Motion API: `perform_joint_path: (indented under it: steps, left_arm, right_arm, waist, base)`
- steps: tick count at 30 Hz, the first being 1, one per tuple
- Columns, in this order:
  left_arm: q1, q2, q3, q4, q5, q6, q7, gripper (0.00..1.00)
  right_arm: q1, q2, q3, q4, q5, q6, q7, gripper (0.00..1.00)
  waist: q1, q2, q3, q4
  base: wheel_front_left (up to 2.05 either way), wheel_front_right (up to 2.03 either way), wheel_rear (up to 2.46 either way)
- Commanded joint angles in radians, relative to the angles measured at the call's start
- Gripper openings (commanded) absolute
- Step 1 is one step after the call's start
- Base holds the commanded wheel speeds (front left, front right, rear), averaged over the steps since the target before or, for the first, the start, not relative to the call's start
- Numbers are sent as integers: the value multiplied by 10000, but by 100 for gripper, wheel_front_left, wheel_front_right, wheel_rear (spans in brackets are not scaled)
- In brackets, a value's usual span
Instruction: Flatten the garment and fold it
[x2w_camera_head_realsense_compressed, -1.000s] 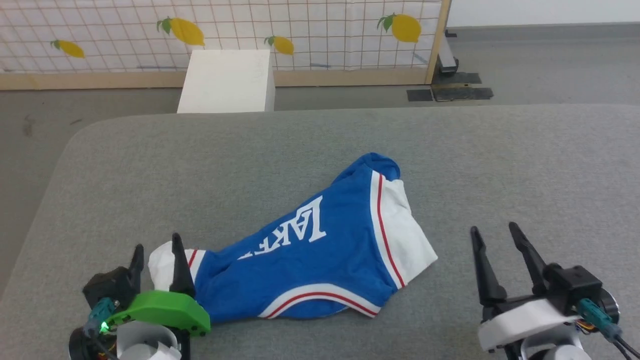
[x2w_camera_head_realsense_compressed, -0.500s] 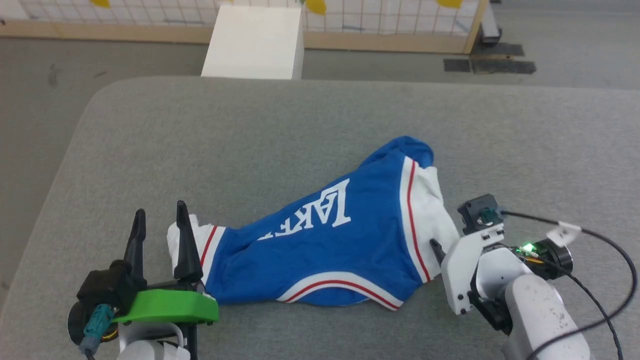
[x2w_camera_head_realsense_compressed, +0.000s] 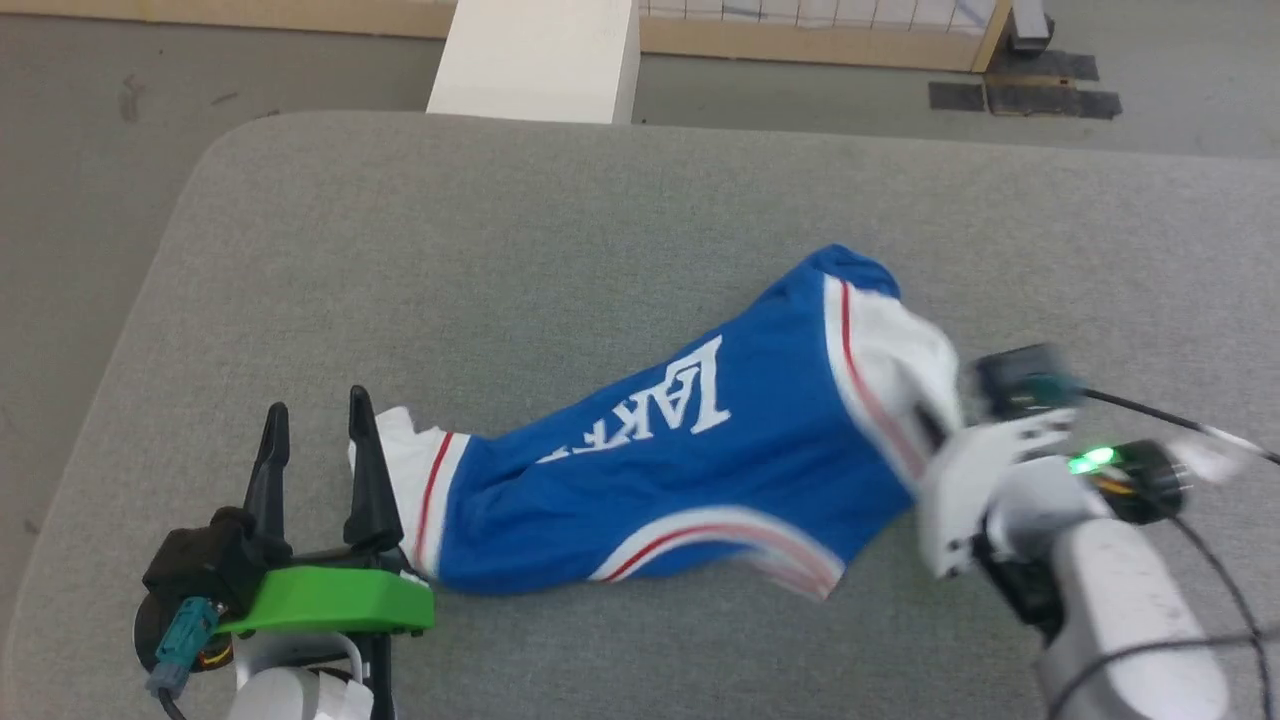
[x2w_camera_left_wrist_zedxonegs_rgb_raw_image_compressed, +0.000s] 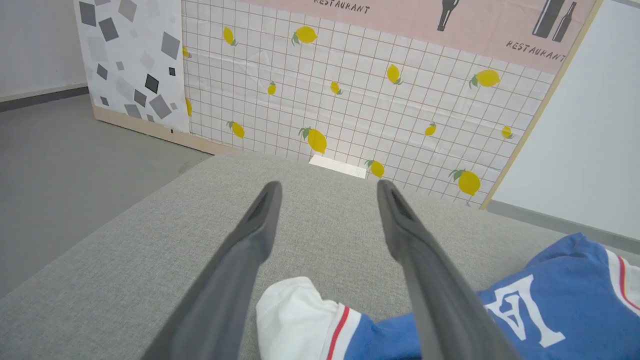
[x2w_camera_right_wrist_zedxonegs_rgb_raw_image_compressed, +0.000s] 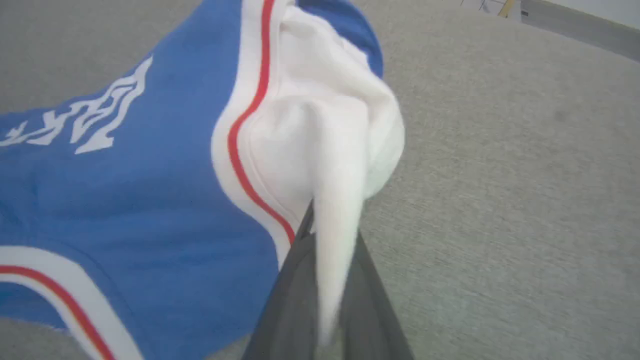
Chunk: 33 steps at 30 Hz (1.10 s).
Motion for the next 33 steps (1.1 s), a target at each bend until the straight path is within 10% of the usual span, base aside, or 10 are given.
perform_joint_path:
  steps: [1, 9, 18, 19, 33]
  left_arm:
    - [-49, -34, 52, -5, -33, 48, -37, 100]
    - [279, -34, 179, 53, 132, -26, -37, 100]
    - [490, -35, -25, 195, 244, -173, -37, 100]
    - [511, -35, -36, 217, 260, -191, -37, 100]
    - [-577, -35, -1771, 1644, 974, -1078, -38, 100]
  right_arm:
    - [175, -54, -374, -218, 56, -17, -840, 0]
    - [925, -54, -2924, -575, -46, -17, -2591, 0]
    - [2397, -54, -5115, -128, -725, -17, 545, 0]
    - [2487, -54, -5082, -210, -693, -17, 600, 100]
    - [3993, -54, -2935, -2473, 759, -17, -5750, 100]
  waist:
    - [-1, 64, -188, -163]
    - [-1, 64, -752, -604]
    - [-1, 64, -1022, -844]
    - [-1, 64, -1048, -859]
    - [-1, 64, -1237, -1584]
  base:
    - [0, 0, 0]
    - [0, 0, 0]
    - [0, 0, 0]
    - [0, 0, 0]
    - [0, 0, 0]
